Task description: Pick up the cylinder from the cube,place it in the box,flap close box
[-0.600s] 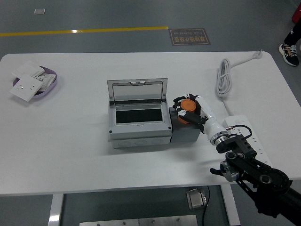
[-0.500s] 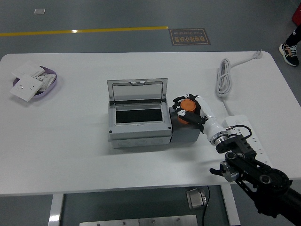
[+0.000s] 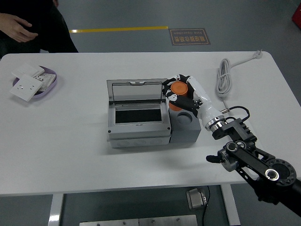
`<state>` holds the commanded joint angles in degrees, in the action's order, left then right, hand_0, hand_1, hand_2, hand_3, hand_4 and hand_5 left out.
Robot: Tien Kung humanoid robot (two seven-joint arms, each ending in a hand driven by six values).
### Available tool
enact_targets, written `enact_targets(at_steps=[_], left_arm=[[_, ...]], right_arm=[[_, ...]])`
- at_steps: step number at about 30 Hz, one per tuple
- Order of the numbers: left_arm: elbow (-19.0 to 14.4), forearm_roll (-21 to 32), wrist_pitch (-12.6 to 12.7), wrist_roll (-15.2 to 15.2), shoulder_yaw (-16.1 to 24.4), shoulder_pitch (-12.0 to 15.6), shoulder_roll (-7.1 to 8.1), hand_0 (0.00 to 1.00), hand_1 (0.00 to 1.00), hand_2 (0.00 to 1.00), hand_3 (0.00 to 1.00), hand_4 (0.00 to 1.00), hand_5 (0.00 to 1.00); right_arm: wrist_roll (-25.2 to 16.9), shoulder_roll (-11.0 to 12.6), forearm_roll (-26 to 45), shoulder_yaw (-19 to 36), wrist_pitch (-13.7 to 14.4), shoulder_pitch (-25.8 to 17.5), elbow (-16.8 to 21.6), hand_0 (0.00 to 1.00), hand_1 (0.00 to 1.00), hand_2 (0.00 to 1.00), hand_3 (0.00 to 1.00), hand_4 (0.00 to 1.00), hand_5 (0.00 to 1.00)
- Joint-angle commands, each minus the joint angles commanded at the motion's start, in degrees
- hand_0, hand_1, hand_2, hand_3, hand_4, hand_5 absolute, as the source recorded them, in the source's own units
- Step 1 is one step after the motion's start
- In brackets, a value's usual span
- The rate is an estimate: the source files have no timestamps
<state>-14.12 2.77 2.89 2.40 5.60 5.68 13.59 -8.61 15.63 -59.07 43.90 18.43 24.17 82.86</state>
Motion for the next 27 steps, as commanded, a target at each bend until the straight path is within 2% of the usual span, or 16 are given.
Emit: enact_targets(at_steps=[3,6,7,12,13,20,24,25,27], left_arm=[[-0.01,0.16,0.0,-0.01,-0.12,-0.05,0.03,0.566,0.61,0.573,0.601,0.708,0.158],[0.0,0.44,0.0,-0.02,-0.41,-0.11,0.05,0.566,0.61,0.573,0.601,0.708,0.158],[0.0,0.53,0.0,-0.02,-0.52,-0.12,0.06,0.566,0.611,0.573,0.601,0.708,0.161],[0.01,0.85,0.01,-0.04,-0.92,-0.26,0.2,0.566,0.611,0.573,0.601,0.708,0.161],[0.0,0.9,0.02,-0.04,-0.98,-0.29,0.23,0.566,0.611,0.573,0.601,0.71,0.163],[-0.01,1.46,0.01,-0.03,-1.6,-0.34,0.39,0.566,0.612,0.573,0.601,0.71,0.168],[-0.05,1.55,0.03,-0.03,-1.71,-0.4,0.49,0.566,0.612,0.573,0.601,0.71,0.168],[-0.07,1.5,0.03,-0.03,-1.67,-0.45,0.51,0.567,0.612,0.573,0.6,0.71,0.17],[-0.1,1.4,0.04,-0.03,-1.59,-0.55,0.54,0.567,0.612,0.573,0.6,0.71,0.17]], right_arm=[[3.53,-1.8,-3.98,-2.8,2.15,2.43,0.96,0.441,0.433,0.393,0.257,0.002,0.002],[7.8,-3.8,-9.36,-5.52,3.03,5.05,0.91,0.441,0.433,0.393,0.257,0.002,0.002],[9.21,-4.33,-11.27,-6.24,2.95,5.79,0.8,0.243,0.288,0.295,0.231,0.002,0.002],[17.09,-7.31,-21.94,-10.36,0.4,9.79,-1.5,0.243,0.288,0.295,0.231,0.002,0.002],[18.51,-7.88,-24.0,-11.08,-0.15,10.44,-2.22,0.124,0.189,0.228,0.212,0.002,0.002],[27.73,-11.18,-38.21,-15.02,-3.49,13.73,-7.23,0.116,0.184,0.219,0.22,0.002,0.002],[29.21,-12.21,-44.5,-16.18,-4.21,14.75,-9.44,0.116,0.184,0.219,0.22,0.002,0.002],[29.27,-12.37,-45.86,-16.33,-4.7,15.01,-9.97,0.181,0.225,0.252,0.256,0.002,0.002],[29.19,-12.57,-48.89,-16.35,-6.49,15.55,-10.99,0.181,0.225,0.252,0.256,0.002,0.002]])
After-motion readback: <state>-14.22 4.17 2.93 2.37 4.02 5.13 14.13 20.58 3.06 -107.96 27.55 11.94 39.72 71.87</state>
